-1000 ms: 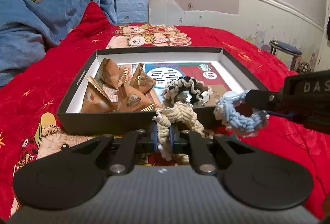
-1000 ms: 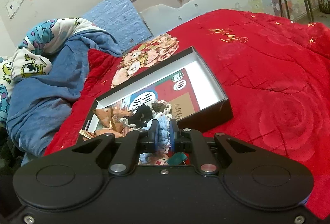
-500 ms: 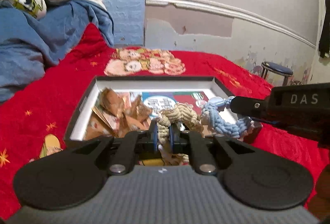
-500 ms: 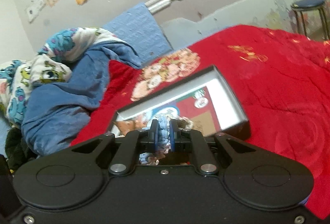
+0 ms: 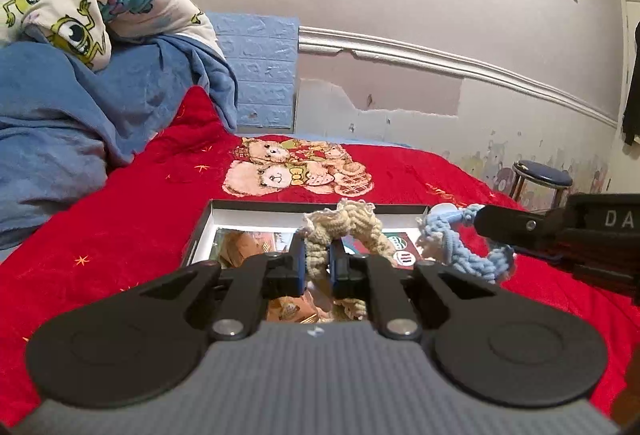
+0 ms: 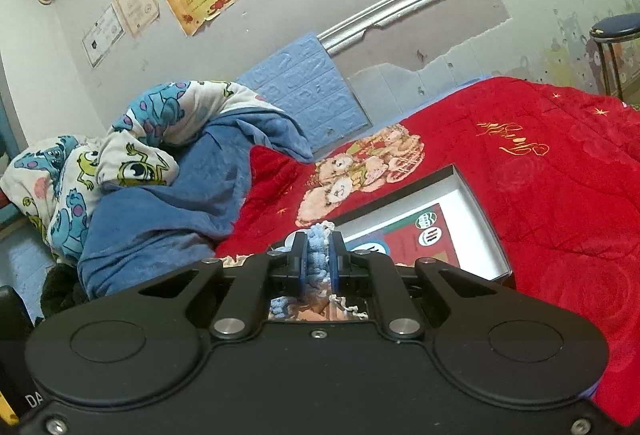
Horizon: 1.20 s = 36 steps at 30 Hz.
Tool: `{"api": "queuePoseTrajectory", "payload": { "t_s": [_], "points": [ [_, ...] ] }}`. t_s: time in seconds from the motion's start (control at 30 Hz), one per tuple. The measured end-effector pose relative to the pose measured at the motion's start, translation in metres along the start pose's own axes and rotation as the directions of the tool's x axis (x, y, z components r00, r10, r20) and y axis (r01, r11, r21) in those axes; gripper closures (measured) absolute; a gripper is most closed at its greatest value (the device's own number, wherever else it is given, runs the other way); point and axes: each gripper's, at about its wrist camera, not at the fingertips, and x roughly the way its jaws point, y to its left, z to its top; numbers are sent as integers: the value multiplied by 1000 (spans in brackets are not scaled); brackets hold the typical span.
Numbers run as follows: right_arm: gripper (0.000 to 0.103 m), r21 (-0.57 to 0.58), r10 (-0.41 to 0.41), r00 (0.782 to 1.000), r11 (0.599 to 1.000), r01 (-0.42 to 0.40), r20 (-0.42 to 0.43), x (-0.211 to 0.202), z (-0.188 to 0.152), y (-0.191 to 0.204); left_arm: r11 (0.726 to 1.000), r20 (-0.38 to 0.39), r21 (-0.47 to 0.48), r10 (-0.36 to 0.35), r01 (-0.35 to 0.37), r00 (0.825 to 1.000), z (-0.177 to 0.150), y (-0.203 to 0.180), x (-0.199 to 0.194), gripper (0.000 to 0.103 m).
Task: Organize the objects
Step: 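Carry both scrunchies up and over the black box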
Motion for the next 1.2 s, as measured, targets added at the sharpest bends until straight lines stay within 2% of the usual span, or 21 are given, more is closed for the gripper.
{"api": "queuePoseTrajectory", "payload": {
  "t_s": [0.13, 0.23, 0.43, 0.53, 0.63, 0.83, 0.93, 1.1, 1.2],
  "points": [
    [92, -1, -14, 1000, 1000, 14, 0, 3, 7, -1, 1000, 2, -14, -10, 10, 1000, 9, 5, 3, 89],
    [92, -2, -18, 1000, 1000, 18, -1, 14, 25, 1, 999, -1, -29, -26, 26, 1000, 29, 10, 14, 89],
    [92, 2, -54, 998, 999, 54, 16, 53, 60, -6, 998, 43, -55, -34, 37, 998, 59, 17, 44, 89],
    [92, 7, -76, 997, 997, 76, 4, 80, 64, -16, 997, 31, -63, -44, 46, 999, 53, 17, 68, 89],
    [92, 29, -96, 995, 995, 97, -26, 111, 59, -35, 998, -30, -35, -46, 45, 998, 39, 11, 101, 89],
    [92, 95, -136, 987, 985, 143, -81, 154, 37, -75, 999, -113, 51, 15, -9, 993, -1, -3, 137, 89],
    [92, 69, -163, 981, 983, 170, -101, 167, 26, -82, 997, -105, 75, 39, -31, 994, -13, -5, 139, 89],
    [92, 19, -187, 976, 982, 190, -108, 177, 17, -82, 999, -93, 32, 24, -21, 995, -19, -6, 144, 89],
    [92, -11, -215, 968, 976, 216, -127, 183, 14, -81, 998, -96, 63, 27, -21, 995, -19, -10, 149, 89]
  ]
}}
